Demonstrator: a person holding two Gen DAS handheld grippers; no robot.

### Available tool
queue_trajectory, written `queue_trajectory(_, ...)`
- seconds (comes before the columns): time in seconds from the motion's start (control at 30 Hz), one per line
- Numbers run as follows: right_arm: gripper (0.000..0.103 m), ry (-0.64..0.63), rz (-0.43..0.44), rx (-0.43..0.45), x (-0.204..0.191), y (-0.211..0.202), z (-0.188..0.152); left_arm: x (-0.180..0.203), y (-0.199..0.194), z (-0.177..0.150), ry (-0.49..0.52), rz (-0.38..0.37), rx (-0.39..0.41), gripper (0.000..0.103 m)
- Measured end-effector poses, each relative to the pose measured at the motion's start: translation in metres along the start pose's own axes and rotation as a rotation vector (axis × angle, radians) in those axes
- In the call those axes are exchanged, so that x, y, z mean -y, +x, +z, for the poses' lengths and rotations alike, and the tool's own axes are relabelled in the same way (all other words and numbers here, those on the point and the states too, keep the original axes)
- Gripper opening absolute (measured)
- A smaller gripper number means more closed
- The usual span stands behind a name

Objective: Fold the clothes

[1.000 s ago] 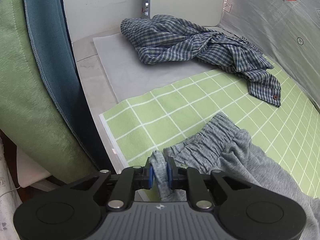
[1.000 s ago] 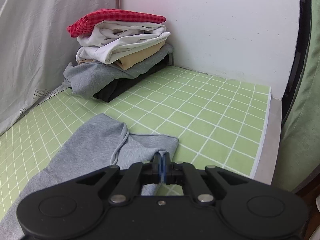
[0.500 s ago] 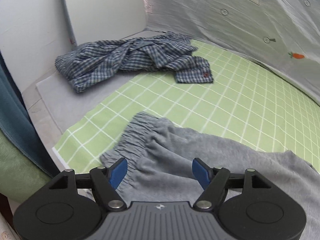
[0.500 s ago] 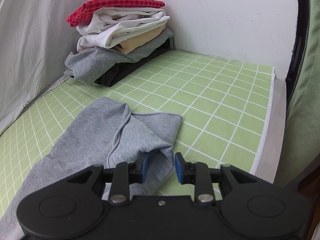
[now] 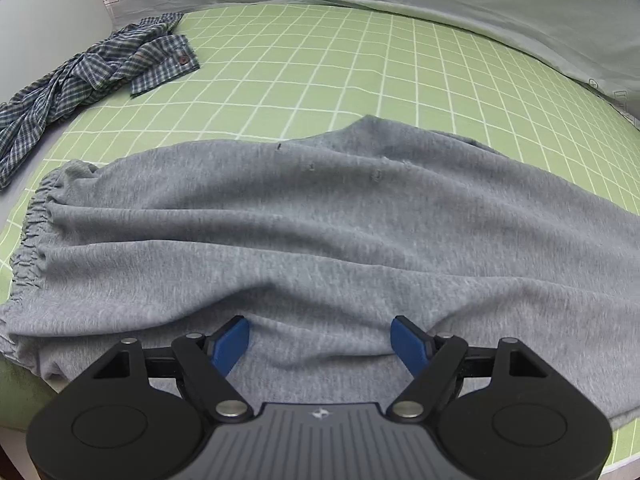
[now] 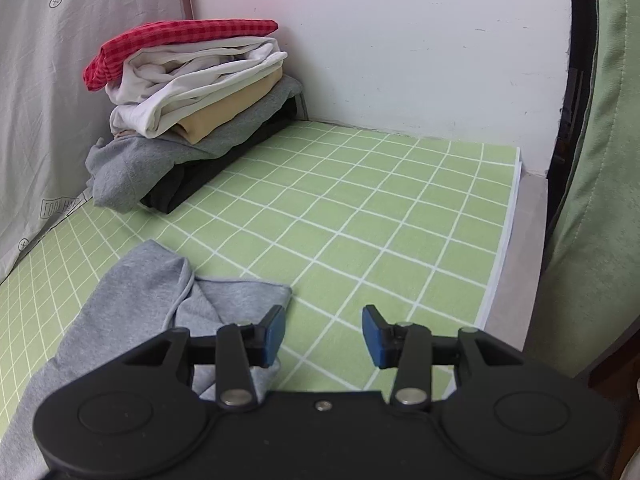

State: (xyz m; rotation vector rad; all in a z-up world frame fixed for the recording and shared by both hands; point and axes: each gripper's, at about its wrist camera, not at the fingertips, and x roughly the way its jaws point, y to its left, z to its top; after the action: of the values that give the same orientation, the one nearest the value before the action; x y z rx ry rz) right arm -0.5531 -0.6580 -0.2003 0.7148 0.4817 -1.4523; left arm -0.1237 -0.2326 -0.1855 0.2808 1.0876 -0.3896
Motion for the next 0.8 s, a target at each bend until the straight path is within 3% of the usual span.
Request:
queue_trajectory(0.1, 0.044, 0.0, 0.006, -0.016, 0.007, 0.012, 0.01, 0.011, -0.002, -0.006, 0.007, 0.029, -0.03, 0.079)
queue_trajectory(0.3, 0.053, -0.072, 0.115, -0.074, -0.005, 0.037, 0.019, 0.016, -0.008, -0.015, -0.046, 0.099, -0.072, 0.079)
queue_trajectory(0.5, 0.051, -0.165, 0.183, -0.121, -0.023, 0.057, 0.023, 0.024, -0.014, -0.02, -0.055, 0.161, -0.079, 0.079)
queue_trajectory(0.53, 0.047, -0.18, 0.194, -0.129, -0.026, 0.06, 0.023, 0.025, -0.014, -0.02, -0.059, 0.172, -0.079, 0.079)
queue_trajectory(0.6, 0.022, -0.211, 0.216, -0.145, -0.032, 0.067, 0.024, 0.028, -0.014, -0.021, -0.073, 0.184, -0.082, 0.079)
queue_trajectory(0.63, 0.001, -0.23, 0.23, -0.15, -0.032, 0.067, 0.024, 0.029, -0.014, -0.021, -0.081, 0.189, -0.084, 0.079)
queue_trajectory(0.73, 0.0, -0.288, 0.24, -0.108, -0.032, 0.065, 0.027, 0.031, -0.015, -0.024, -0.092, 0.203, -0.087, 0.079)
queue_trajectory(0.8, 0.0, -0.257, 0.204, -0.083, -0.018, 0.069, 0.042, 0.033, -0.018, -0.026, -0.094, 0.21, -0.084, 0.079)
